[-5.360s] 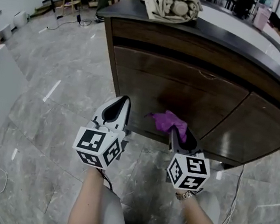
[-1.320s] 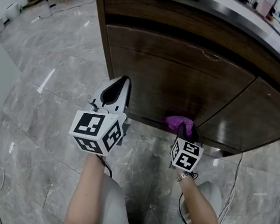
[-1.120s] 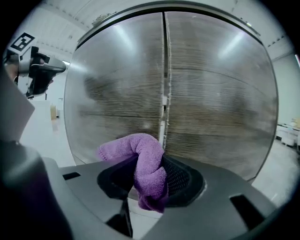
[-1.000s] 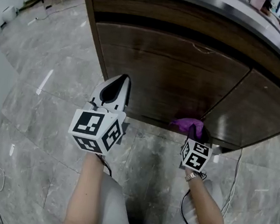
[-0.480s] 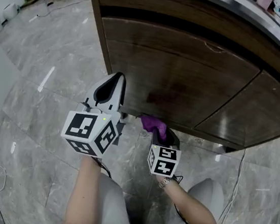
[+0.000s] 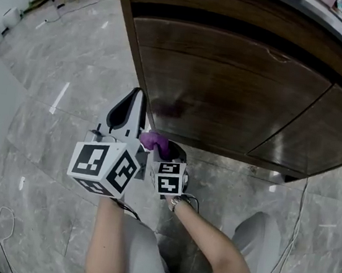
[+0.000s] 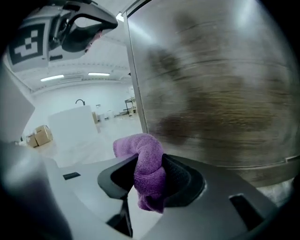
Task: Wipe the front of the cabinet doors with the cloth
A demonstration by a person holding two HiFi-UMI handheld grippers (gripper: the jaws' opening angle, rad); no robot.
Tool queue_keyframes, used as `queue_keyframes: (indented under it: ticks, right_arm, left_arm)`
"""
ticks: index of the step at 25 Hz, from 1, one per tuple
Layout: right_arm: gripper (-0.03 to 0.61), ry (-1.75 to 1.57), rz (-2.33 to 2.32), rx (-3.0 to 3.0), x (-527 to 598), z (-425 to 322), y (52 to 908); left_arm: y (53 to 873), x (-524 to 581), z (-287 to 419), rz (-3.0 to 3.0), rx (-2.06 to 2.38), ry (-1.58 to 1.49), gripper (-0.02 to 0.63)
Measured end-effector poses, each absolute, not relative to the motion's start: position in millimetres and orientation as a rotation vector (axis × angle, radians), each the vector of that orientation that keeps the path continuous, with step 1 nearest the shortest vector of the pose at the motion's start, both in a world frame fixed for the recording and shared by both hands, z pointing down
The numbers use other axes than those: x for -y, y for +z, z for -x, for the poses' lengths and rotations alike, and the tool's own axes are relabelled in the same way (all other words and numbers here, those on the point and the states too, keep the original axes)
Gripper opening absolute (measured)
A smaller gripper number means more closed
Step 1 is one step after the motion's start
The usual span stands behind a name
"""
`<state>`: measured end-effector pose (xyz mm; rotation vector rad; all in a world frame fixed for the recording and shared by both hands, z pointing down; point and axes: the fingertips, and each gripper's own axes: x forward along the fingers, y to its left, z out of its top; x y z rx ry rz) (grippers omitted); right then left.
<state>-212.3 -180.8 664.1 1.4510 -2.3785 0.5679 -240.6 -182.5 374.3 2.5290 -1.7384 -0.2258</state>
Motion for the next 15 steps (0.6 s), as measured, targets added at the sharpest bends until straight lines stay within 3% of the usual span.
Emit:
queue_keyframes:
  ticks: [5,15]
  right_arm:
    - [0.156,0.611,-1.555,2.299,211,200,679]
    - [0.156,0.681,-1.812,2.101,200,44,694]
  left_arm:
    - [373,181,236,-2.535,1.719,-0.239,0.011]
    - [383,192,211,-2.577,1.674,-0.185,0.011]
